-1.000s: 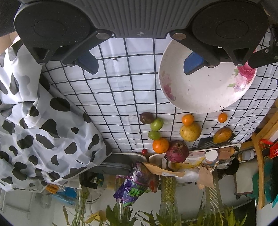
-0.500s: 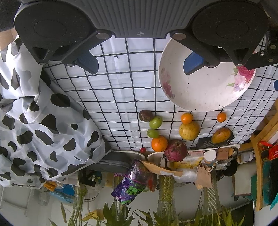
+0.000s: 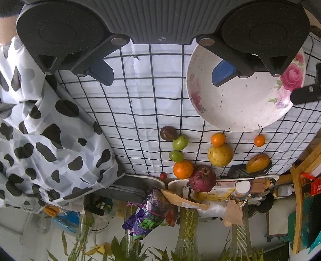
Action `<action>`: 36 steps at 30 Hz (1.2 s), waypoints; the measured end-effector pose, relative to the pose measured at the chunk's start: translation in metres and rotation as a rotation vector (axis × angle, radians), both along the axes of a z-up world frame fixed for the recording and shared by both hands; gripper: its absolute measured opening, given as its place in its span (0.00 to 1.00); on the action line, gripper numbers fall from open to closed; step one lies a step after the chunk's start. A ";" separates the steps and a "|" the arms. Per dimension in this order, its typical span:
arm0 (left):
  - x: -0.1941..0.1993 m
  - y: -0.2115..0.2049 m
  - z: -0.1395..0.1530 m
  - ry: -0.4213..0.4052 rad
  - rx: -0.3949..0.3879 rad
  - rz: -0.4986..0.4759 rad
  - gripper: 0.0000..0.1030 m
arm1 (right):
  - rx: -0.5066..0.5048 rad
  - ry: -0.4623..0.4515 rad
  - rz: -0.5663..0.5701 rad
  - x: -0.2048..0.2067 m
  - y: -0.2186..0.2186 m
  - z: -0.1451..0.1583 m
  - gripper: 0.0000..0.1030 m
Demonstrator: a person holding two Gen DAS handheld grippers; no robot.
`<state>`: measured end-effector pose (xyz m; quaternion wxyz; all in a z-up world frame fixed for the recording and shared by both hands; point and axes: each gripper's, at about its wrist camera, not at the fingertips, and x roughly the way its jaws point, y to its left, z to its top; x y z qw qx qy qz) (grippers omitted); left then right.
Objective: Organize fruits
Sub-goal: 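Move both tools toward the fruits beyond the white floral plate, then grasp the small orange tomato with the left tool while the right tool grasps the brown passion fruit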
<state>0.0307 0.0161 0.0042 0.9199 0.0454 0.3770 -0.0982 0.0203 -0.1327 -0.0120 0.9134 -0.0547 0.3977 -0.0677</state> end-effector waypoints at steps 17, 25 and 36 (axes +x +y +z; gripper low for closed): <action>0.050 0.002 0.001 -0.012 0.057 -0.084 1.00 | 0.053 -0.058 0.109 0.049 -0.007 -0.006 1.00; 0.085 0.014 0.001 0.021 -0.008 -0.119 1.00 | 0.115 -0.024 0.125 0.074 -0.018 -0.009 1.00; 0.124 0.022 -0.020 0.089 0.053 -0.180 0.78 | 0.111 -0.009 0.168 0.104 -0.020 -0.011 1.00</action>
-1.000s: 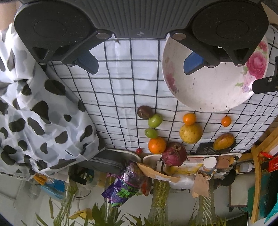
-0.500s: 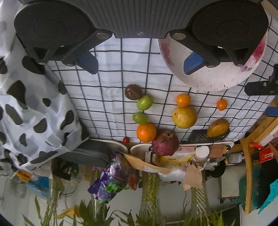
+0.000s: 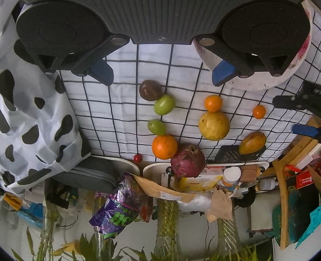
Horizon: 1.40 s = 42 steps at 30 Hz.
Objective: Organize fruits
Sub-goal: 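Grasp the small orange tomato with the left tool while the right tool grasps the brown passion fruit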
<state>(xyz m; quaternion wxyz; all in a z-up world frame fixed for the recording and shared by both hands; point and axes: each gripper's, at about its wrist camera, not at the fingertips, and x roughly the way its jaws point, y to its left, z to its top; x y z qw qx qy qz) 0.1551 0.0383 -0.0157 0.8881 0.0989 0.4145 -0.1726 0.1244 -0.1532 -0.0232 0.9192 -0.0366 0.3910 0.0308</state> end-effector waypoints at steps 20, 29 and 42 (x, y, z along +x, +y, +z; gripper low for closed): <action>0.048 -0.007 -0.038 0.114 0.064 -0.083 0.24 | -0.012 0.054 0.095 0.043 -0.009 -0.009 1.00; 0.046 -0.008 -0.034 0.100 0.074 -0.084 0.23 | 0.039 0.133 0.138 0.055 -0.017 -0.021 0.67; 0.045 -0.008 -0.020 0.077 0.041 -0.062 0.22 | 0.012 0.178 0.102 0.076 -0.031 -0.038 0.42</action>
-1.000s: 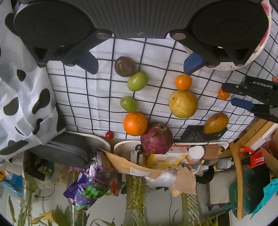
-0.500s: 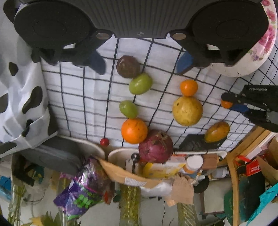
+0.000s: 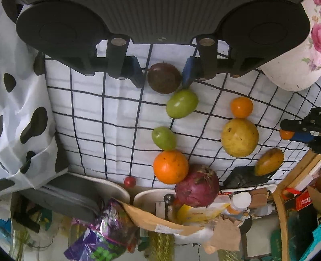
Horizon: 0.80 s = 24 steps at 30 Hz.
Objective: Organize fruits
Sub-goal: 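Grasp the small orange tomato with the left tool while the right tool grasps the brown passion fruit, then place the tomato on the plate with the left tool while the right tool places the passion fruit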
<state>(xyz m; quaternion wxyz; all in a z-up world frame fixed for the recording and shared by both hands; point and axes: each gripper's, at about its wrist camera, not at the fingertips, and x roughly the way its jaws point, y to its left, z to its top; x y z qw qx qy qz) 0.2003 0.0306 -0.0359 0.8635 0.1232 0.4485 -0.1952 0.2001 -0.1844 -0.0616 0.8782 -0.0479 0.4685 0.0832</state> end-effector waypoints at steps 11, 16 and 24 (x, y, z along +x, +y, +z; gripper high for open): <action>-0.018 -0.009 0.017 -0.008 -0.022 0.010 0.22 | 0.003 -0.007 0.002 -0.011 0.003 0.007 0.32; -0.036 -0.011 0.027 -0.019 -0.041 0.027 0.22 | 0.025 -0.050 0.010 -0.024 0.005 0.021 0.32; -0.069 -0.015 0.034 -0.025 -0.060 0.012 0.22 | 0.090 -0.109 0.048 -0.051 0.020 0.040 0.32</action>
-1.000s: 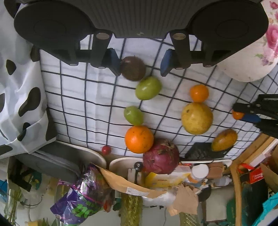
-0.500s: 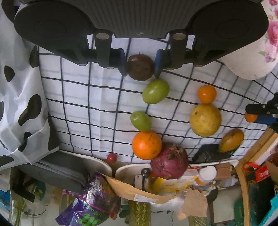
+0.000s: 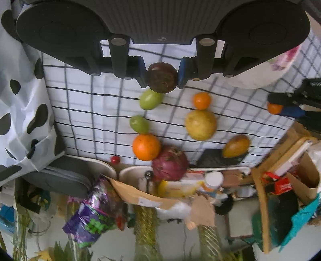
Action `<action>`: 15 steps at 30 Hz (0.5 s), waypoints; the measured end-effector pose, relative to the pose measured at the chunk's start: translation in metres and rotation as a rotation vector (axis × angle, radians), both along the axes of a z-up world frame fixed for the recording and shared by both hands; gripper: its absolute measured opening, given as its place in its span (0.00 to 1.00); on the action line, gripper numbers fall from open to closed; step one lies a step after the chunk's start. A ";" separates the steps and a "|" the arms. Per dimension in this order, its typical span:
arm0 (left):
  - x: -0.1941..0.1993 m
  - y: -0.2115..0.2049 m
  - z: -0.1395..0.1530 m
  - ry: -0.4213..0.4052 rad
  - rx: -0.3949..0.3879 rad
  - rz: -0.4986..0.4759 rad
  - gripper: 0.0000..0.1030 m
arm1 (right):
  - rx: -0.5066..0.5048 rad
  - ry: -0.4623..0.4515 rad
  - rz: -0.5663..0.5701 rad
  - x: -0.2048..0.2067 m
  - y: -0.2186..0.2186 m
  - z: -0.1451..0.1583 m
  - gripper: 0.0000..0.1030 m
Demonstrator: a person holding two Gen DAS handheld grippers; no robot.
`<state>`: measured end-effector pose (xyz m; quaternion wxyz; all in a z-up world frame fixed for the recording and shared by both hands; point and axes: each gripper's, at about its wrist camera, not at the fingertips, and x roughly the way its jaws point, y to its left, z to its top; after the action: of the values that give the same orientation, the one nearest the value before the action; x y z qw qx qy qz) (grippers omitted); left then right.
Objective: Organize fruits
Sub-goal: 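Place the tomato on the plate with the left tool while the right tool places the passion fruit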
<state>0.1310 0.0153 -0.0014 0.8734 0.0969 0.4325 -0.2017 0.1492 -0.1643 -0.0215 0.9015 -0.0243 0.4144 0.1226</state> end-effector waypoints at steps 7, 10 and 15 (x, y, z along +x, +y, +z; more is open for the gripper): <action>-0.016 -0.013 -0.011 0.018 0.011 -0.054 0.22 | 0.051 -0.021 0.108 -0.025 0.024 0.011 0.32; -0.021 -0.017 -0.020 0.034 0.010 -0.082 0.22 | 0.054 -0.016 0.175 -0.033 0.036 0.013 0.32; -0.026 -0.022 -0.035 0.059 0.027 -0.116 0.22 | -0.011 0.023 0.244 -0.043 0.054 0.001 0.32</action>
<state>0.1052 -0.0064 -0.0359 0.8458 0.1277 0.4542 -0.2490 0.1066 -0.1098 -0.0208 0.8749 -0.0781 0.4193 0.2294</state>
